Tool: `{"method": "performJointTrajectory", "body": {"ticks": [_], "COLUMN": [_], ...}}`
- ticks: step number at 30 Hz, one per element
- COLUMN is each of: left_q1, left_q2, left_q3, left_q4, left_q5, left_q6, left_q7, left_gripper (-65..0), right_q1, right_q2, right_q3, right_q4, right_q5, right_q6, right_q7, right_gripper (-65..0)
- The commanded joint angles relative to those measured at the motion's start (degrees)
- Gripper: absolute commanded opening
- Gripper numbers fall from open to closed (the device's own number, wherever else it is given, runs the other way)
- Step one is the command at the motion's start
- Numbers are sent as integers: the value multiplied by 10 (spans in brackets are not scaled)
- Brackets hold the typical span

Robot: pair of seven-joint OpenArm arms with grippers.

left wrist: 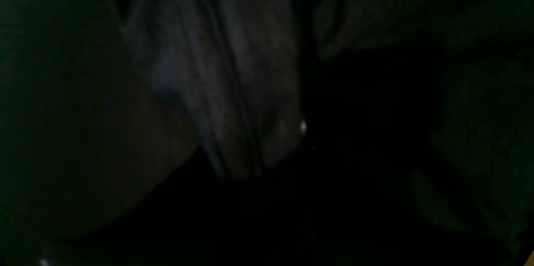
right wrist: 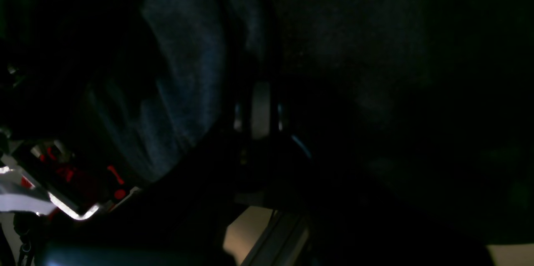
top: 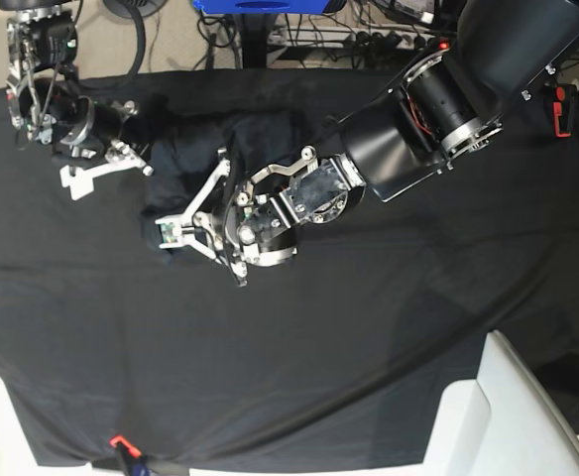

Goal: Fold the T-shirt properly
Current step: 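Press the folded fabric down with the left gripper and release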

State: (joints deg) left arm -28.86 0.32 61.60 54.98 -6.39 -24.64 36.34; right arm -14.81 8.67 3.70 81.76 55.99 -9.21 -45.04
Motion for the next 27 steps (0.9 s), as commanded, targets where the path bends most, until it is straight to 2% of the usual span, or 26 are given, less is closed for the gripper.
{"method": "performJointTrajectory", "body": {"ticks": [1,16,21,27], "left_q1": [-13,-20,-28,-38], "left_q2": [9,10,12,12], "left_q3": [-2,-4,-5,-5], "left_q4": [6,4,-31,-39], "left_q5": [-4,-2,-5,-2], "left_q6": [1,1,1,1], "left_q7": [-20,-23,-23,-24], "left_gripper": [-650,-650,-650,-385], "right_q1": [0,0,0,1], "right_q2": [4,4,4,4], "right_q3": [1,4,4,1], "right_q4": [9,8,8,8], "right_q5": [9,12,10,9], "right_q6": [4,4,4,4], "right_q7": [1,1,1,1], "right_gripper": [-629,-629,-629,-629]}}
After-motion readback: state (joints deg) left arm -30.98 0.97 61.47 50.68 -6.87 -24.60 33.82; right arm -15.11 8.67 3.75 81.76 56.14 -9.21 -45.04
